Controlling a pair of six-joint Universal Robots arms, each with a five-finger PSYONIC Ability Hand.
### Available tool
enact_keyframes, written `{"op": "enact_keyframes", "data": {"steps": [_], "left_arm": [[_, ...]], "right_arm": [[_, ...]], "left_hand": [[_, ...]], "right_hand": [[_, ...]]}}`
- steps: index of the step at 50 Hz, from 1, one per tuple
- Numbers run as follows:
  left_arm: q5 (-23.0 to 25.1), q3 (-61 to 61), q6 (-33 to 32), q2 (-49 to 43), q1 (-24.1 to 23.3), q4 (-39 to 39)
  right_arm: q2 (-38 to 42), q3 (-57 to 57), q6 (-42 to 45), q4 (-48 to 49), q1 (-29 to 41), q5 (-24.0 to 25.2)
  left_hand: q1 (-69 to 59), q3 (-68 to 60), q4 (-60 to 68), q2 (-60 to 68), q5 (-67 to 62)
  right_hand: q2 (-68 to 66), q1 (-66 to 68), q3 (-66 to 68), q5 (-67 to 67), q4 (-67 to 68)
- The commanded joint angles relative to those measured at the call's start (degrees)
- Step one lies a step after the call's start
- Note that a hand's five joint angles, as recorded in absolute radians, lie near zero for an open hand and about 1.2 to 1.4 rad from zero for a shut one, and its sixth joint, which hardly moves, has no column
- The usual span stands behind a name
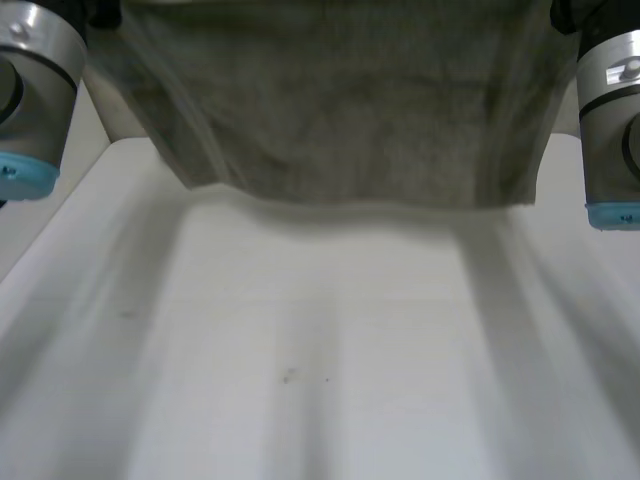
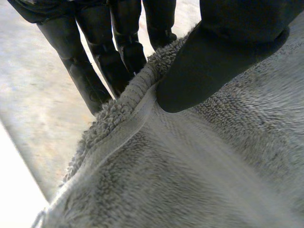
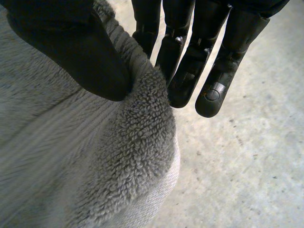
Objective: Fold the towel.
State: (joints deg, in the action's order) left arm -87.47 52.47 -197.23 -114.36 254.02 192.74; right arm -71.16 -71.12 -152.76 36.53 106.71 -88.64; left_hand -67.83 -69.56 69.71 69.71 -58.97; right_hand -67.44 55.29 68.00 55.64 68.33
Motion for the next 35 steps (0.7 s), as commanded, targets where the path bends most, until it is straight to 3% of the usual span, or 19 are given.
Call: {"op": "enact_keyframes", "data": {"steps": [1,10,12,18,21,23,26,28,35], "left_arm": [[-1.7,11.0,3.5,-0.5,0.1,0.4],[-0.6,34.5,3.3,-0.3,0.5,6.2],[1.8,42.5,3.1,-0.4,0.7,9.7],[4.5,50.6,1.5,-0.3,1.3,11.7],[4.9,53.7,-2.8,0.5,1.7,11.1],[4.9,56.5,-9.2,3.2,2.4,8.0],[4.9,57.7,-12.8,5.4,2.7,5.4],[4.8,59.0,-19.5,9.4,3.1,-1.1],[4.4,59.4,-28.2,15.8,4.3,-17.2]], "right_arm": [[-2.6,-14.8,-0.7,2.8,-0.1,3.1],[-1.0,-28.7,0.5,1.0,-0.3,9.4],[1.0,-32.8,3.2,-4.1,-0.3,10.4],[1.6,-35.0,8.6,-12.6,-0.4,10.6],[1.3,-34.4,12.1,-18.4,-0.5,10.3],[0.7,-33.7,14.6,-24.3,-1.2,10.2],[-0.9,-33.3,15.7,-27.6,-1.7,9.8],[-5.5,-32.5,18.6,-36.7,-2.7,9.6],[-12.0,-30.3,25.5,-55.2,-9.6,10.1]], "left_hand": [[-12.2,-10.4,10.3,10.3,-11.0],[-12.2,-10.4,10.3,10.3,-11.0],[-12.2,-10.4,10.3,10.3,-11.0],[-12.2,-10.4,10.3,10.3,-11.0],[-12.2,-10.4,10.3,10.3,-11.0],[-12.2,-10.4,10.3,10.3,-11.0],[-12.2,-10.4,10.3,10.3,-11.0],[-12.2,-10.4,10.3,10.3,-11.0],[-12.2,-10.4,10.3,10.3,-11.0]], "right_hand": [[-12.6,24.7,12.0,14.4,11.7],[-12.6,24.7,12.0,14.4,11.7],[-12.6,24.7,12.0,14.4,11.7],[-12.6,24.7,12.0,14.4,11.7],[-12.6,24.7,12.0,14.4,11.7],[-12.6,24.7,12.0,14.4,11.7],[-12.6,24.7,12.0,14.4,11.7],[-12.6,24.7,12.0,14.4,11.7],[-12.6,24.7,12.0,14.4,11.7]]}}
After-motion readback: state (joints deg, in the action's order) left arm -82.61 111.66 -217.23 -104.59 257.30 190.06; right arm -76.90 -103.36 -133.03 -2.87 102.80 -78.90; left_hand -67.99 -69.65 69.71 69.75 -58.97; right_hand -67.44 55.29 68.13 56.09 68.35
